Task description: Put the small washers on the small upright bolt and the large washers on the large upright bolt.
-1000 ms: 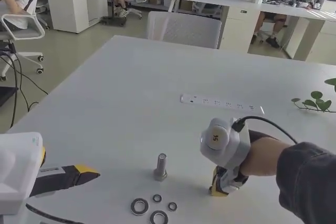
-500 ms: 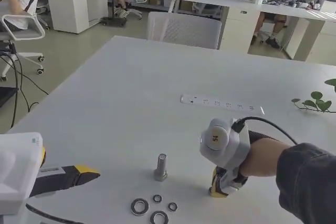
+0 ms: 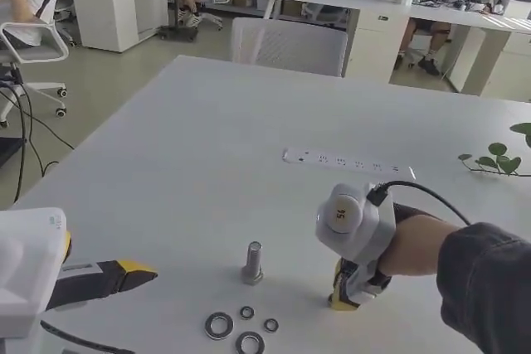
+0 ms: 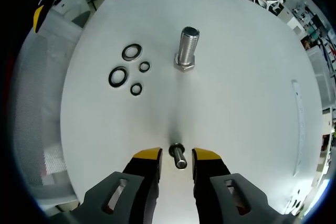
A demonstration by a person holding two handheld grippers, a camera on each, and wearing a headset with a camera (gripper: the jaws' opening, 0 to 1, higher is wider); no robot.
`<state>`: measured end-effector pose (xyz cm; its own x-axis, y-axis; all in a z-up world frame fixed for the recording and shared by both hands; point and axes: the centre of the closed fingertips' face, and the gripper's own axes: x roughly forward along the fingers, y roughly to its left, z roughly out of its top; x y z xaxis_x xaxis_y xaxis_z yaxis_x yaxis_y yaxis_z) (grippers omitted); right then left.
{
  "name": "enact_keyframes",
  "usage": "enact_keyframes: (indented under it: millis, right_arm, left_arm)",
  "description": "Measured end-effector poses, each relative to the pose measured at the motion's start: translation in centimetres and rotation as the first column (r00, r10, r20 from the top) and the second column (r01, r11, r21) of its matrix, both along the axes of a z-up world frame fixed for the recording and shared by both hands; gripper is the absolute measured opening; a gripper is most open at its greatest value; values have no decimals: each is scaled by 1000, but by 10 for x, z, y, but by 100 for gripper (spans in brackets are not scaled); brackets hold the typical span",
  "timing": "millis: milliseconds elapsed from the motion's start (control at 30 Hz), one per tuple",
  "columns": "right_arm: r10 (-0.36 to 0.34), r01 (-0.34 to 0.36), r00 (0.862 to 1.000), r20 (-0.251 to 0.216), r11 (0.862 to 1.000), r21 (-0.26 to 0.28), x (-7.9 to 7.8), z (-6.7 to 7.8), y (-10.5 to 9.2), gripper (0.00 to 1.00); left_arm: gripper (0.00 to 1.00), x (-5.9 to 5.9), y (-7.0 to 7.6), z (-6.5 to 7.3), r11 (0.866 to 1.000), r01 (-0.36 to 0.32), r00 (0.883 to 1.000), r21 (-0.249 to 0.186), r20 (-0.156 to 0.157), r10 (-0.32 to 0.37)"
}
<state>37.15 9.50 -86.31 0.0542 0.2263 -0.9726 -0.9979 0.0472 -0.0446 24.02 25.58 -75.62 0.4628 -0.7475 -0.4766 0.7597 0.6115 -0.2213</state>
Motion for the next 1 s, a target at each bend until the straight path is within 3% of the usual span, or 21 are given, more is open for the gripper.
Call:
enact_keyframes:
  millis: [367,1000]
  right_arm:
    - [-26,26,1000,7,999,22,-1,7,-6,36]
    - [-67,64,997,46,996,68,-1,28,-18,38]
  left_arm:
    - [88,0,-2,1,1000,5,1000,2,5,-6]
    - [88,1,-6,4,1000,21,1000,3,14,-21]
